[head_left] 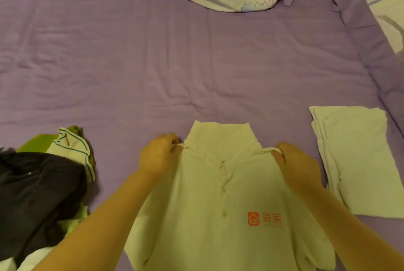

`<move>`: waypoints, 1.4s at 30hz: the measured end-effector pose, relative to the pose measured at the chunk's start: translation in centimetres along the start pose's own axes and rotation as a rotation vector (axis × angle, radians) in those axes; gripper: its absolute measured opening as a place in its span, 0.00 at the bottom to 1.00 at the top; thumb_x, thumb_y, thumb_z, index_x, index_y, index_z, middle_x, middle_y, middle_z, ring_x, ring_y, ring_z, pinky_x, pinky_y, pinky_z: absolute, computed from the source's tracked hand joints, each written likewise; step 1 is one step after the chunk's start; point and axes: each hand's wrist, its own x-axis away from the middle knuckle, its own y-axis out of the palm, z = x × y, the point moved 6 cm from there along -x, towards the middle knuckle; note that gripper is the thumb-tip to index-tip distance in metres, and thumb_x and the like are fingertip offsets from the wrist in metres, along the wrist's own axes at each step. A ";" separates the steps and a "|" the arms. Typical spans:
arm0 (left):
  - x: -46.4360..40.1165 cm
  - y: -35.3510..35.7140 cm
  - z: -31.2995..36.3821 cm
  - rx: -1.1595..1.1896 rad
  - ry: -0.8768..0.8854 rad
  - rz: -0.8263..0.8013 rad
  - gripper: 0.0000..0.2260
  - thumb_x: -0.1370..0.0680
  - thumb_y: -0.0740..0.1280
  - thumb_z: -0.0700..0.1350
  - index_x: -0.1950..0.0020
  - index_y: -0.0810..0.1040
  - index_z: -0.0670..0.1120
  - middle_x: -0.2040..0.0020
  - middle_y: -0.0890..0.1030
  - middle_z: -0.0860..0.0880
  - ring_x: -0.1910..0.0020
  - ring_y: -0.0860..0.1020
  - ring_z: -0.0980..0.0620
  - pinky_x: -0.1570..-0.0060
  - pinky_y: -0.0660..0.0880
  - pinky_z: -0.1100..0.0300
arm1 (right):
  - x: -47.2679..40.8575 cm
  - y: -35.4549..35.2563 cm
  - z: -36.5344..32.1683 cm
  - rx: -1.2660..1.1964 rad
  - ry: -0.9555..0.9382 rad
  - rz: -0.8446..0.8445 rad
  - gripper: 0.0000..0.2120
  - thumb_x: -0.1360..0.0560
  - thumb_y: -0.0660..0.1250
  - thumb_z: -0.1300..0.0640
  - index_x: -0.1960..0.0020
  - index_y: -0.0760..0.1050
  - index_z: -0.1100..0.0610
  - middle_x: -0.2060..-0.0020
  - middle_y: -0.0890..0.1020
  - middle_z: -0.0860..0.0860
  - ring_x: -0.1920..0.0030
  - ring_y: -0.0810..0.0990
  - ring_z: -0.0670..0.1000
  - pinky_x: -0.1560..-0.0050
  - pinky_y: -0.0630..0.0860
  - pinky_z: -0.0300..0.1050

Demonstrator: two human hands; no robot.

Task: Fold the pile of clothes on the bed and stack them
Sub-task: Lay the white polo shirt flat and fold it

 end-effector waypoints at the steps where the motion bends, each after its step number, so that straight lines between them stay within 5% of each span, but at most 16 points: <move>1: -0.1 -0.5 0.1 0.014 0.045 0.079 0.04 0.22 0.64 0.49 0.49 0.76 0.51 0.50 0.79 0.52 0.55 0.78 0.47 0.64 0.67 0.57 | -0.3 -0.1 0.1 -0.005 0.007 0.012 0.07 0.19 0.55 0.52 0.52 0.69 0.53 0.56 0.77 0.50 0.59 0.76 0.53 0.59 0.68 0.44; 3: -0.2 -0.6 0.3 -0.054 0.111 0.134 0.04 0.22 0.64 0.45 0.49 0.75 0.49 0.51 0.78 0.51 0.59 0.76 0.48 0.67 0.64 0.59 | -0.9 -0.1 -0.1 0.019 0.008 0.008 0.06 0.20 0.56 0.53 0.53 0.68 0.52 0.57 0.76 0.50 0.60 0.75 0.53 0.60 0.69 0.44; 7: -0.9 1.4 -1.3 0.000 -0.065 -0.087 0.10 0.22 0.64 0.53 0.47 0.73 0.49 0.57 0.78 0.53 0.61 0.75 0.50 0.69 0.65 0.59 | -1.7 0.4 -1.5 -0.061 -0.033 0.018 0.13 0.23 0.60 0.60 0.39 0.74 0.56 0.45 0.79 0.54 0.48 0.77 0.56 0.49 0.71 0.46; 10: -1.9 1.7 -1.6 0.149 -0.115 -0.228 0.13 0.27 0.68 0.61 0.50 0.72 0.56 0.57 0.77 0.58 0.58 0.75 0.56 0.66 0.67 0.61 | -2.5 0.1 -4.3 -0.200 -0.097 0.073 0.20 0.23 0.64 0.54 0.32 0.70 0.58 0.37 0.76 0.56 0.38 0.73 0.58 0.36 0.66 0.53; 13: -2.0 1.3 -2.0 0.229 -0.149 -0.330 0.14 0.30 0.70 0.63 0.53 0.73 0.57 0.57 0.77 0.60 0.57 0.76 0.59 0.59 0.71 0.60 | -2.1 0.6 -9.0 -0.024 -0.285 0.103 0.26 0.22 0.63 0.47 0.28 0.65 0.56 0.30 0.69 0.55 0.29 0.65 0.59 0.30 0.59 0.55; 17: -0.1 0.0 -4.5 0.238 -0.196 -0.497 0.17 0.30 0.72 0.61 0.48 0.78 0.53 0.54 0.78 0.58 0.54 0.77 0.58 0.60 0.71 0.64 | 1.3 4.0 -15.1 0.091 -0.520 0.039 0.23 0.25 0.68 0.46 0.33 0.74 0.54 0.35 0.76 0.55 0.31 0.71 0.57 0.32 0.64 0.59; 20: 2.6 0.0 -7.4 0.397 -0.270 -0.601 0.11 0.28 0.74 0.54 0.51 0.79 0.50 0.55 0.80 0.55 0.57 0.77 0.59 0.63 0.72 0.67 | 3.3 7.2 -17.1 0.277 -0.561 -0.058 0.24 0.24 0.57 0.40 0.34 0.75 0.49 0.35 0.76 0.54 0.33 0.73 0.57 0.36 0.68 0.63; 22: 3.6 -0.8 -8.7 0.469 -0.274 -0.497 0.06 0.23 0.69 0.50 0.57 0.77 0.48 0.59 0.79 0.51 0.60 0.76 0.53 0.62 0.71 0.63 | 3.0 7.7 -17.3 0.316 -0.500 -0.055 0.28 0.24 0.49 0.39 0.33 0.74 0.50 0.33 0.74 0.55 0.32 0.71 0.59 0.36 0.67 0.66; 26: 3.6 -3.8 -10.4 0.336 -0.211 -0.146 0.12 0.20 0.62 0.52 0.59 0.75 0.46 0.66 0.73 0.52 0.62 0.72 0.48 0.64 0.66 0.56 | 2.2 7.9 -18.2 0.327 -0.416 -0.035 0.30 0.25 0.46 0.39 0.31 0.72 0.52 0.31 0.71 0.58 0.31 0.68 0.63 0.36 0.62 0.70; 29: 4.5 -3.5 -11.6 0.382 -0.303 -0.331 0.14 0.26 0.67 0.62 0.56 0.76 0.51 0.61 0.77 0.54 0.60 0.75 0.53 0.62 0.69 0.59 | 3.4 8.3 -20.1 0.270 -0.448 -0.009 0.30 0.24 0.47 0.39 0.33 0.74 0.54 0.32 0.72 0.59 0.30 0.68 0.64 0.35 0.61 0.70; 32: 6.1 -2.5 -11.9 0.233 -0.229 -0.598 0.16 0.26 0.70 0.57 0.43 0.76 0.50 0.47 0.79 0.52 0.48 0.77 0.50 0.51 0.72 0.58 | 4.9 10.0 -21.7 0.269 -0.546 -0.051 0.34 0.22 0.37 0.36 0.30 0.71 0.49 0.30 0.70 0.56 0.29 0.66 0.62 0.34 0.62 0.68; 34: 5.9 -3.5 -11.9 0.203 -0.174 -0.483 0.11 0.23 0.66 0.52 0.44 0.77 0.48 0.47 0.80 0.49 0.47 0.77 0.48 0.51 0.73 0.56 | 5.0 10.6 -22.0 0.264 -0.515 -0.076 0.36 0.23 0.34 0.34 0.30 0.70 0.48 0.31 0.71 0.57 0.29 0.66 0.63 0.34 0.62 0.70; 38: 5.8 -5.1 -12.5 -0.048 -0.124 -0.331 0.09 0.22 0.63 0.52 0.53 0.73 0.47 0.61 0.74 0.52 0.61 0.72 0.50 0.69 0.64 0.61 | 5.3 11.6 -23.3 0.266 -0.486 -0.090 0.36 0.25 0.38 0.29 0.28 0.65 0.46 0.28 0.67 0.58 0.28 0.62 0.65 0.35 0.55 0.73; 42: 6.4 -4.9 -13.4 -0.487 -0.096 -0.322 0.07 0.19 0.59 0.44 0.43 0.69 0.43 0.56 0.74 0.48 0.65 0.72 0.49 0.65 0.67 0.57 | 5.3 12.8 -24.8 0.285 -0.469 -0.080 0.41 0.30 0.37 0.25 0.24 0.54 0.44 0.24 0.56 0.55 0.24 0.48 0.64 0.34 0.45 0.75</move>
